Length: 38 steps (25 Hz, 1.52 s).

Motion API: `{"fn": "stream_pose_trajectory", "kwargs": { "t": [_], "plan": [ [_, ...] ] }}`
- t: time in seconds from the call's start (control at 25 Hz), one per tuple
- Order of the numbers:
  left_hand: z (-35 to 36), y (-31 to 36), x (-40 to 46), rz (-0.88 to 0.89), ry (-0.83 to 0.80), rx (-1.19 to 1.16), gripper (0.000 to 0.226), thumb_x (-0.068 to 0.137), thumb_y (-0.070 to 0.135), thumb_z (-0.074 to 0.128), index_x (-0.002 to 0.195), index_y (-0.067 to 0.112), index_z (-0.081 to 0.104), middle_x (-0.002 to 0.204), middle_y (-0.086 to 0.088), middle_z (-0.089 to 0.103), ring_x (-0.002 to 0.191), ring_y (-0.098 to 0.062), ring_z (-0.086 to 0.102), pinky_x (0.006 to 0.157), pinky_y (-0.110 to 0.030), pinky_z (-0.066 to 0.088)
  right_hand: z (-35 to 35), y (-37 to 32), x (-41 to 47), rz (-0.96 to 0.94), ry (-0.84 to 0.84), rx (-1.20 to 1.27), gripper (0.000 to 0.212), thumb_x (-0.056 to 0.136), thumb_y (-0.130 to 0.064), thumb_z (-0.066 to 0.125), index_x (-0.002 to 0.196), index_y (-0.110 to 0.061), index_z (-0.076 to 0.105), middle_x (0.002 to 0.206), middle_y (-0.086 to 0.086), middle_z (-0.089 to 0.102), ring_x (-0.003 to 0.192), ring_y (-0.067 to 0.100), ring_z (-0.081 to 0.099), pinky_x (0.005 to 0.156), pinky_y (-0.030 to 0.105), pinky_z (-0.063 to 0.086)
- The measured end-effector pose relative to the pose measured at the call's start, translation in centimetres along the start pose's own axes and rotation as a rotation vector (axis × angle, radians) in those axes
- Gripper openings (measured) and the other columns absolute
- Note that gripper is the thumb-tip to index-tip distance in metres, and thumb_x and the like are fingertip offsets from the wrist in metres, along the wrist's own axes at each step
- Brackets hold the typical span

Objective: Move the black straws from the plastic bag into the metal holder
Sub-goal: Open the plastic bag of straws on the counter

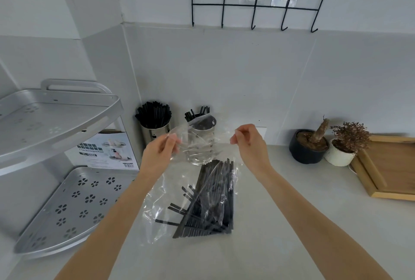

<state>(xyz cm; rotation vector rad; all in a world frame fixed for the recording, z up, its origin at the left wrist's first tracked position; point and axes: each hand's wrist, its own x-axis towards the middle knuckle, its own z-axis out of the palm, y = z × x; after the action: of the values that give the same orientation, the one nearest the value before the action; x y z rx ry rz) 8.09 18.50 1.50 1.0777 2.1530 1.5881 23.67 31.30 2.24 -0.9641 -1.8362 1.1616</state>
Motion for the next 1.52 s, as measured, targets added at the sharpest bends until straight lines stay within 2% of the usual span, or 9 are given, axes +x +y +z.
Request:
{"fn": "stream_pose_trajectory", "kwargs": {
  "t": [0.28,0.44,0.6,0.72,0.88,1.04,1.16,1.32,1.52],
  "plan": [
    [-0.3,0.2,0.0,-0.009,0.037,-0.064,0.035,0.095,0.027,0.035,0.067,0.028,0.056,0.056,0.002,0.043,0.047,-0.001,0.039,0.051,-0.011,0.037,-1.0,-1.2,0.8,-0.117,-0.046,-0.111,0.011,0.094,-0.013,0.039,0.094,-0.014,0.05,0.057,-0.005,0.042,0.042,0.003,0.04,0.044,0.012,0.032],
    [-0.4,0.6,-0.2,-0.021,0.045,-0.156,0.034,0.095,0.024,0.035,0.068,0.026,0.056,0.057,0.0,0.041,0.057,-0.014,0.044,0.064,-0.032,0.043,-1.2,-0.5,0.4,-0.097,-0.131,-0.14,0.014,0.091,-0.025,0.051,0.103,-0.021,0.046,0.078,-0.01,0.054,0.071,0.001,0.051,0.06,0.004,0.037],
    [-0.4,1.1,-0.3,0.006,0.053,-0.138,0.034,0.095,0.023,0.034,0.067,0.021,0.053,0.055,0.001,0.039,0.04,0.002,0.04,0.054,-0.017,0.039,-1.4,1.5,0.0,-0.082,-0.143,-0.302,0.019,0.088,-0.02,0.056,0.105,-0.014,0.056,0.098,0.002,0.059,0.093,0.014,0.055,0.067,-0.001,0.034],
    [-0.4,0.6,-0.1,-0.005,0.028,-0.137,0.034,0.095,0.026,0.034,0.069,0.018,0.056,0.047,0.009,0.045,0.044,-0.001,0.038,0.06,-0.021,0.044,-1.8,1.6,0.1,-0.108,-0.074,-0.337,0.016,0.091,-0.019,0.05,0.099,-0.01,0.061,0.105,0.005,0.059,0.098,0.017,0.051,0.075,0.015,0.036],
    [-0.7,-0.1,0.3,-0.017,0.022,-0.116,0.036,0.095,0.029,0.035,0.068,0.022,0.059,0.044,0.015,0.048,0.053,-0.012,0.04,0.061,-0.029,0.041,-2.9,0.5,0.6,-0.222,0.001,-0.376,0.014,0.091,-0.022,0.052,0.092,-0.014,0.063,0.09,-0.006,0.06,0.097,0.011,0.042,0.092,0.035,0.036],
    [-0.9,0.2,0.6,-0.053,0.012,-0.142,0.036,0.095,0.029,0.035,0.068,0.022,0.058,0.048,0.009,0.048,0.054,-0.012,0.043,0.066,-0.031,0.044,-4.1,-0.9,0.9,-0.217,-0.004,-0.291,0.008,0.087,-0.023,0.057,0.081,-0.019,0.059,0.08,-0.008,0.057,0.086,0.009,0.048,0.073,0.017,0.034],
    [-1.0,0.5,0.8,-0.059,0.014,-0.126,0.034,0.095,0.031,0.034,0.071,0.021,0.057,0.048,0.01,0.052,0.048,-0.002,0.044,0.065,-0.028,0.043,-4.5,-1.5,1.2,-0.133,0.009,-0.14,0.01,0.085,-0.024,0.061,0.076,-0.02,0.058,0.073,-0.002,0.06,0.063,-0.003,0.056,0.061,0.003,0.038],
    [-1.1,0.5,0.7,-0.05,0.01,-0.118,0.033,0.095,0.033,0.032,0.071,0.022,0.051,0.049,0.01,0.054,0.041,0.002,0.044,0.054,-0.014,0.036,-5.4,-2.2,1.8,-0.097,0.05,-0.18,0.019,0.082,-0.032,0.064,0.066,-0.025,0.056,0.057,-0.001,0.053,0.051,0.009,0.047,0.053,0.008,0.036],
    [-1.0,1.1,0.5,-0.054,-0.035,-0.229,0.039,0.095,0.036,0.029,0.07,0.019,0.053,0.052,0.008,0.05,0.038,0.003,0.041,0.043,-0.004,0.035,-6.5,-4.2,2.4,-0.155,0.052,-0.266,0.027,0.083,-0.037,0.061,0.068,-0.016,0.061,0.049,-0.002,0.04,0.039,0.005,0.037,0.045,0.007,0.032]
  ]
}}
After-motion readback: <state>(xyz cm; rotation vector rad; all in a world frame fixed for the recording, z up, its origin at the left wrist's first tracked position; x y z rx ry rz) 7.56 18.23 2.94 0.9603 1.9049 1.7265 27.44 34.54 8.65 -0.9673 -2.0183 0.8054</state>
